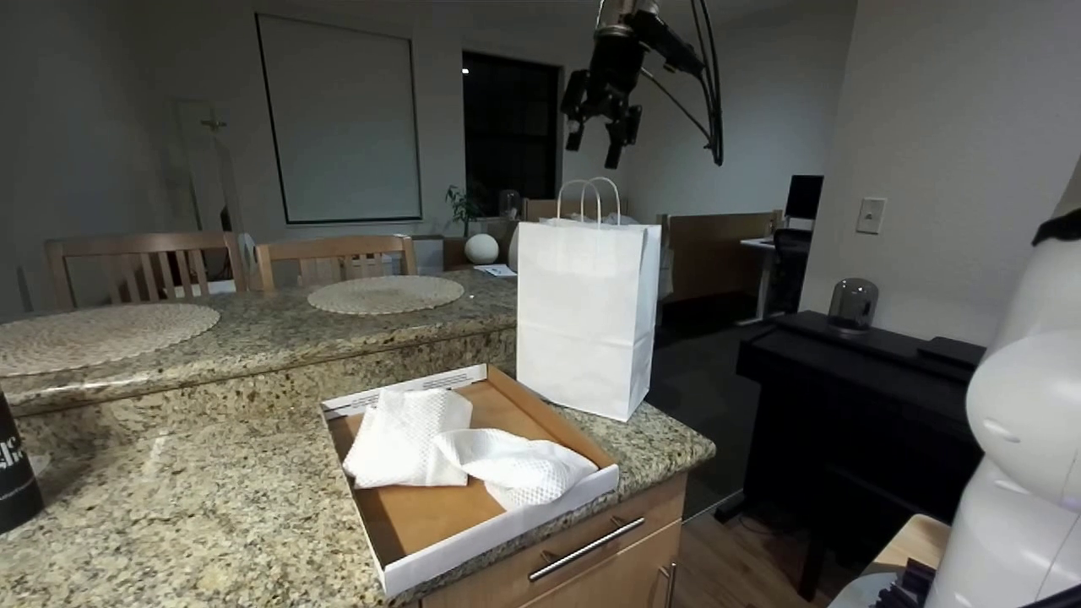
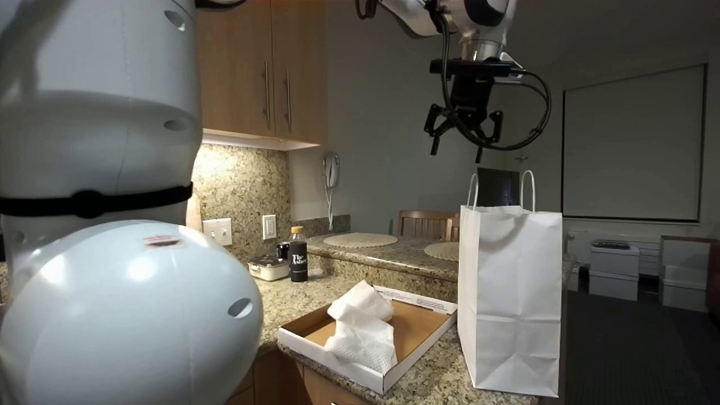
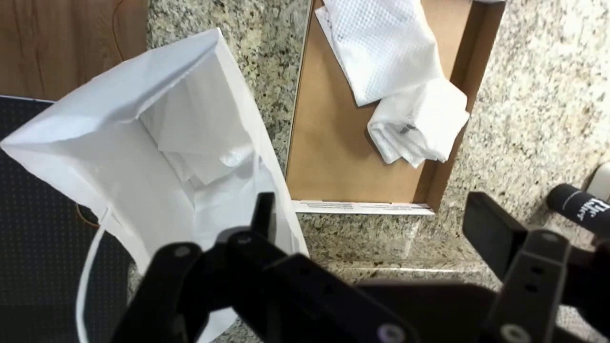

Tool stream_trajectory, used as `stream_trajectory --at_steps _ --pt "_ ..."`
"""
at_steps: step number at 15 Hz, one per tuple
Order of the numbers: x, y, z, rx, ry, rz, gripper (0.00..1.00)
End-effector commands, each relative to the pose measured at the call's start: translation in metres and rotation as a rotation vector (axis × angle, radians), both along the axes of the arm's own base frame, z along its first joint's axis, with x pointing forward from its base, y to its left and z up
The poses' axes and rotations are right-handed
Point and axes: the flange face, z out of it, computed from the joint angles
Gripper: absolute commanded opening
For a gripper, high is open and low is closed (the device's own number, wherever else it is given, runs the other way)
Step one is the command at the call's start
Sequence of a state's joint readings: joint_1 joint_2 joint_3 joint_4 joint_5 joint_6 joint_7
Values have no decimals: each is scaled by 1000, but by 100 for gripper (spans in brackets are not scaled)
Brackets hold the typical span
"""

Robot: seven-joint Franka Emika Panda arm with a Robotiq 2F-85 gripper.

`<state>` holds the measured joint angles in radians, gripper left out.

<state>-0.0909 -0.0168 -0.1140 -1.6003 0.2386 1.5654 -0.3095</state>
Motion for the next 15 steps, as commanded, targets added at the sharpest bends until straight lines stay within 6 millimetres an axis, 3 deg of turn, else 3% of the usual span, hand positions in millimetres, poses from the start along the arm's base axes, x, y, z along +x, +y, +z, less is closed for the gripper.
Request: stream_trajectory --at_steps 1,5,7,10,15 --pt "-26 51 1 -73 -28 161 100" --pt "-28 134 -32 -37 -1 291 100" --pt "-21 164 -64 2 38 333 100" --pt "-14 196 -126 51 137 329 100" --pt "-7 232 -236 10 314 321 100"
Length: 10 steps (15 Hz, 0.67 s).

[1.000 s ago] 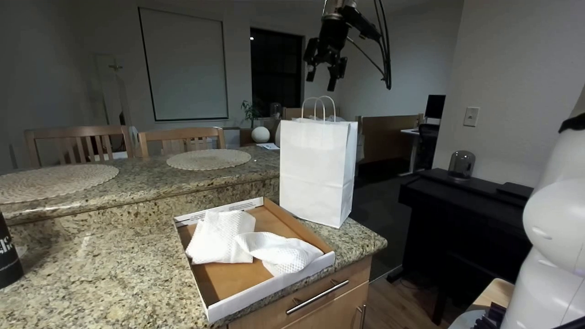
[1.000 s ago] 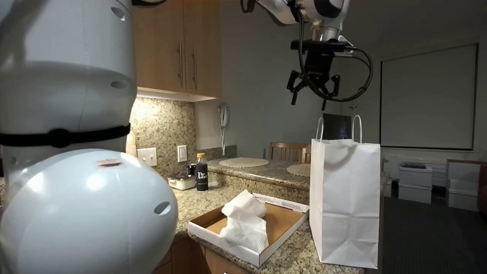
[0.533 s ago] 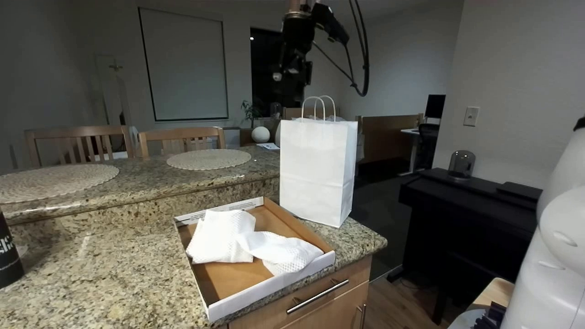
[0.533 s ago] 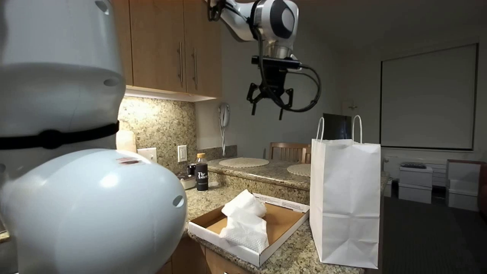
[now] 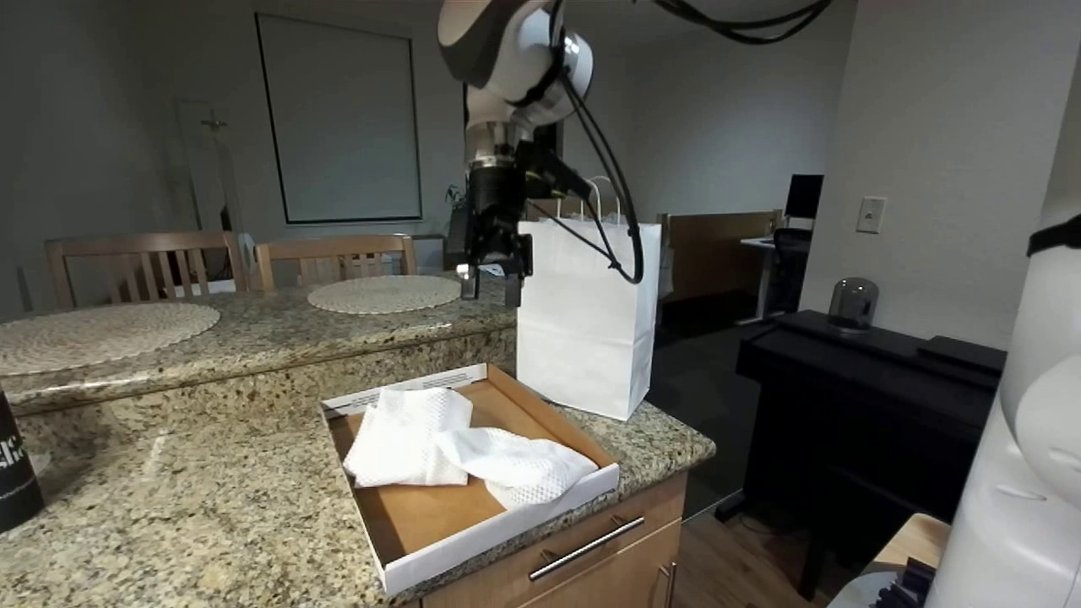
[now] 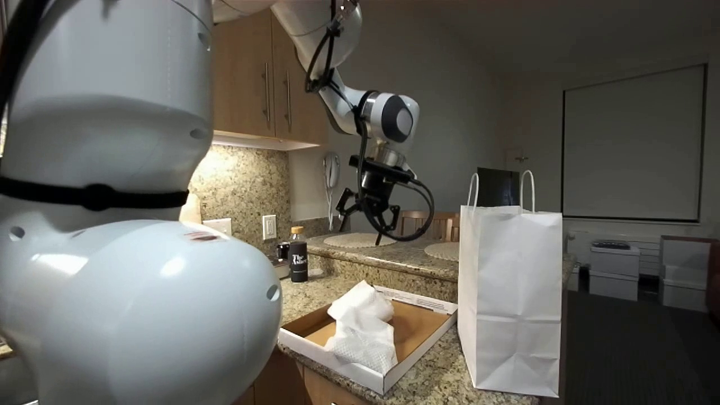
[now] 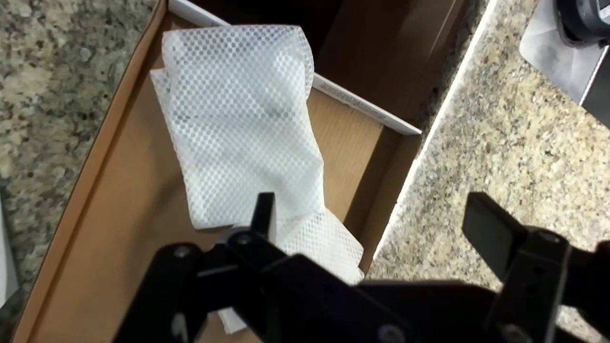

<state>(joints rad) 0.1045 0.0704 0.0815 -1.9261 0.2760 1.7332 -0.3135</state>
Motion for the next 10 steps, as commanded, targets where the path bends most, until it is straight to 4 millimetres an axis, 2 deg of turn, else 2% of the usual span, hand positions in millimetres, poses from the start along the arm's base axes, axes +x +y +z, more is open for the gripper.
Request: stream_trajectory --at_steps 1,3,6,10 --pt "2 30 -71 -50 73 -16 100" --pt "1 46 -107 -71 86 -26 100" --pt "3 66 -151 -122 50 -92 100" --pt "14 67 -191 -219 -33 -238 100"
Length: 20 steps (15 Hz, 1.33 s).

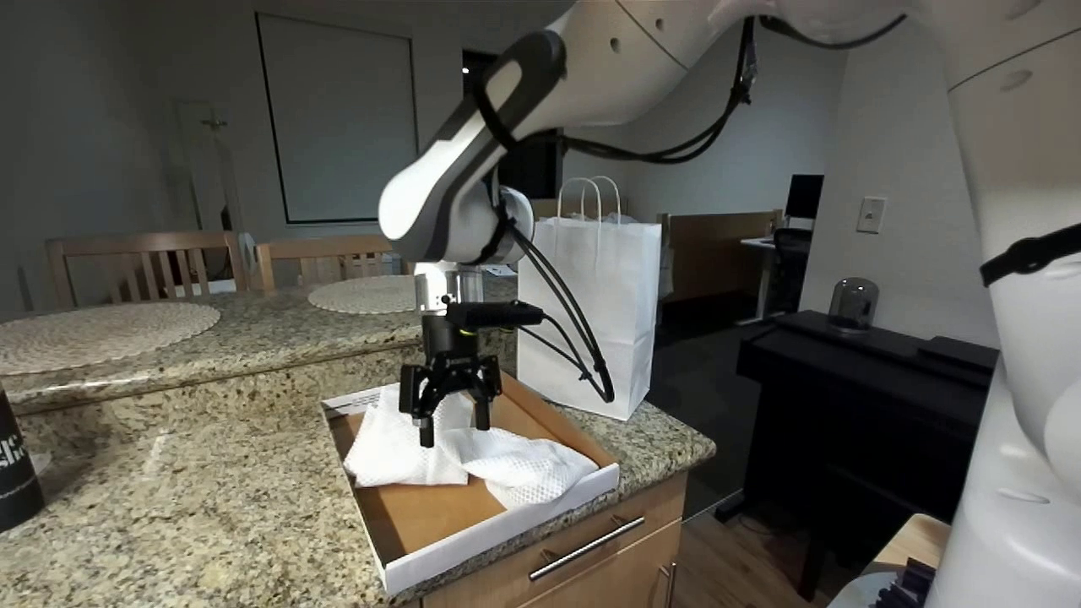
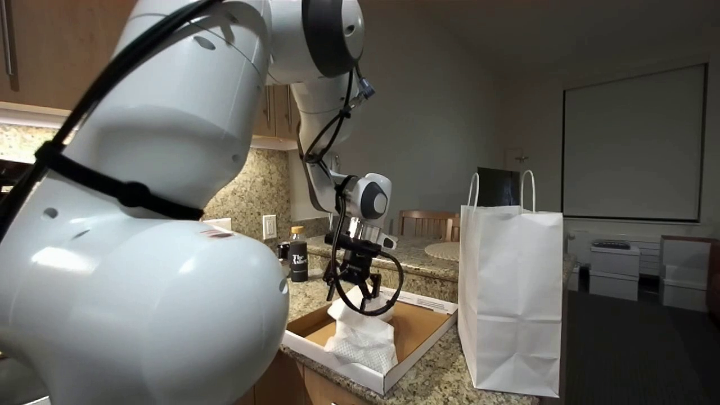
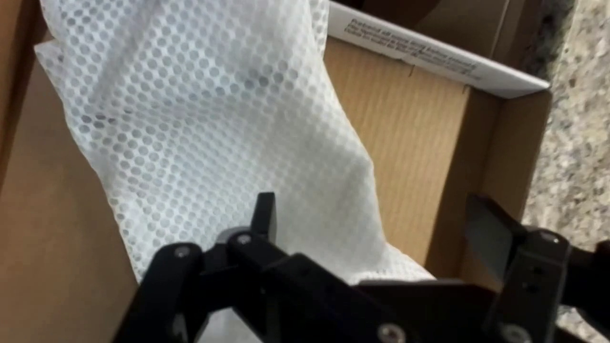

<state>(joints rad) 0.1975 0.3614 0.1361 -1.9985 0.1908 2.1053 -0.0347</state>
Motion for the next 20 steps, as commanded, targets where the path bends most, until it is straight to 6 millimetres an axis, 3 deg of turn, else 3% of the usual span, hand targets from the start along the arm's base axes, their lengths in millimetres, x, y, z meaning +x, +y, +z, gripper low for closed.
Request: stream_trajectory --at_steps 1,5,8,9,10,14,20 --pt "7 -6 -27 -106 -97 -112 100" --pt "10 -16 -56 -260 -129 -201 100" --pt "5 -20 -65 -348 -104 -236 100" --pt "2 -20 -64 -360 -99 -245 75" --pt "1 -20 -61 -365 -93 -253 74" --pt "-1 -22 -43 -333 -62 -276 46" --pt "12 -30 -30 -267 2 -354 7"
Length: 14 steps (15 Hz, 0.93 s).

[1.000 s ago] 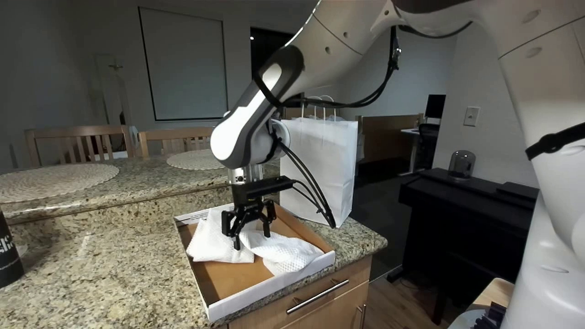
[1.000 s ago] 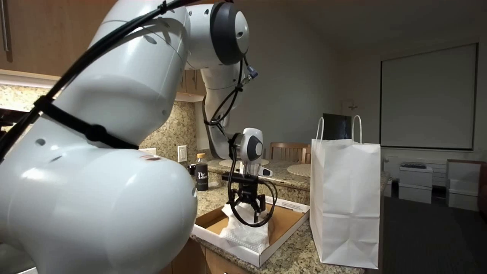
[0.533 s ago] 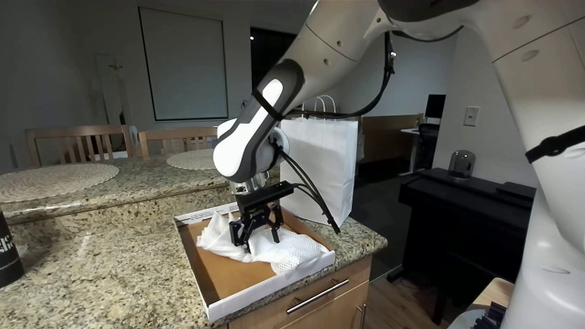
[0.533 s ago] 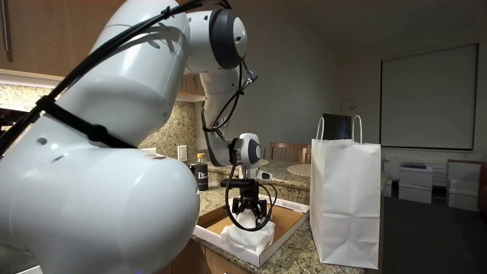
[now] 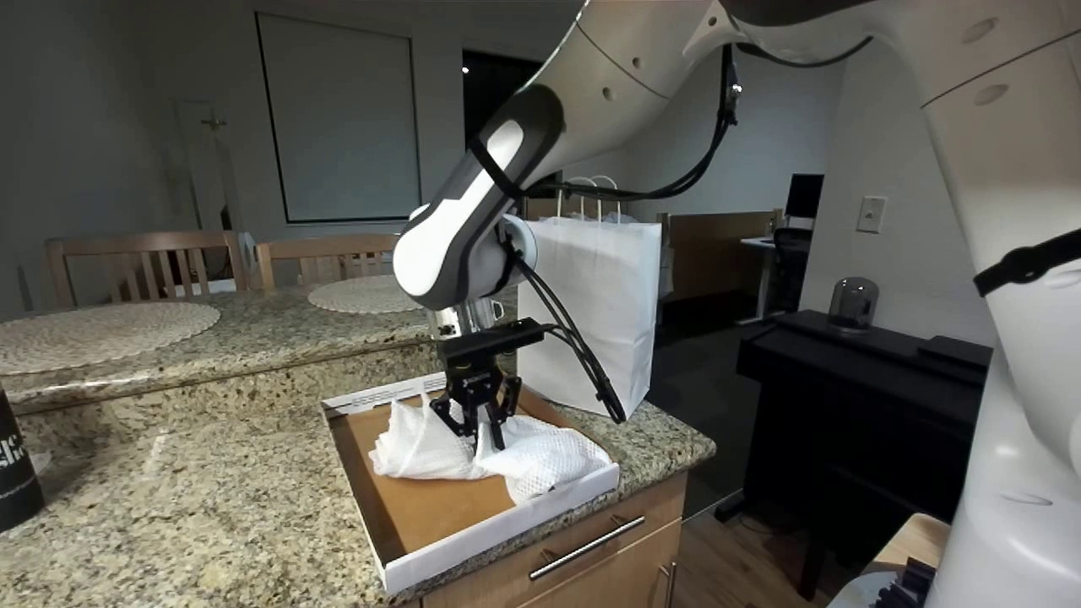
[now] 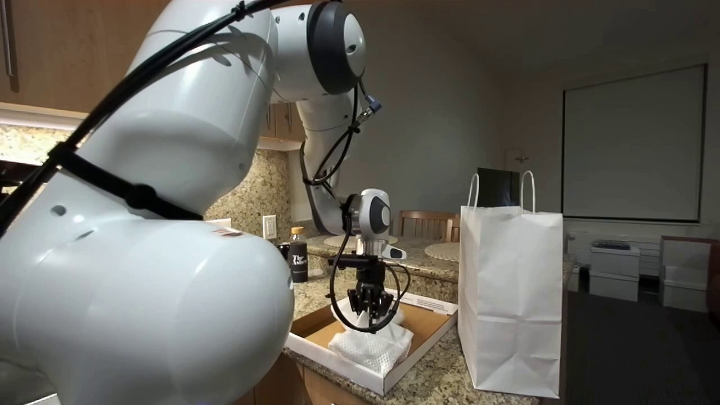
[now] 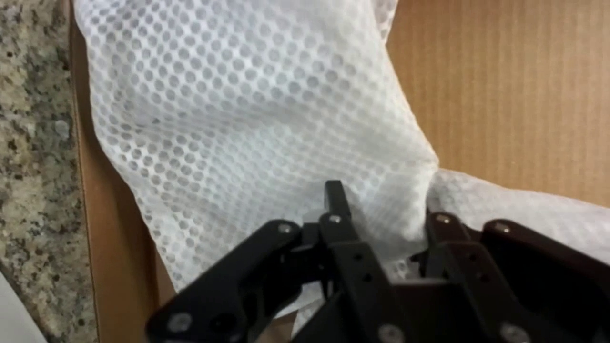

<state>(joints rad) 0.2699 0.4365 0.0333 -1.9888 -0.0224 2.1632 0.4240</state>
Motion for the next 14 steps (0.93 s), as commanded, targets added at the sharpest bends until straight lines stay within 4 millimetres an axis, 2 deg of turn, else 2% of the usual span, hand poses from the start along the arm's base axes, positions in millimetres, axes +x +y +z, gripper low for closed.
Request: stream_trajectory --at_steps 1,4,8,14 --pt "4 -8 10 58 45 -57 7" --pt "11 -13 17 119 67 -107 3" --pt "20 -23 36 170 41 -163 8" --pt "22 -36 95 197 -52 -166 8"
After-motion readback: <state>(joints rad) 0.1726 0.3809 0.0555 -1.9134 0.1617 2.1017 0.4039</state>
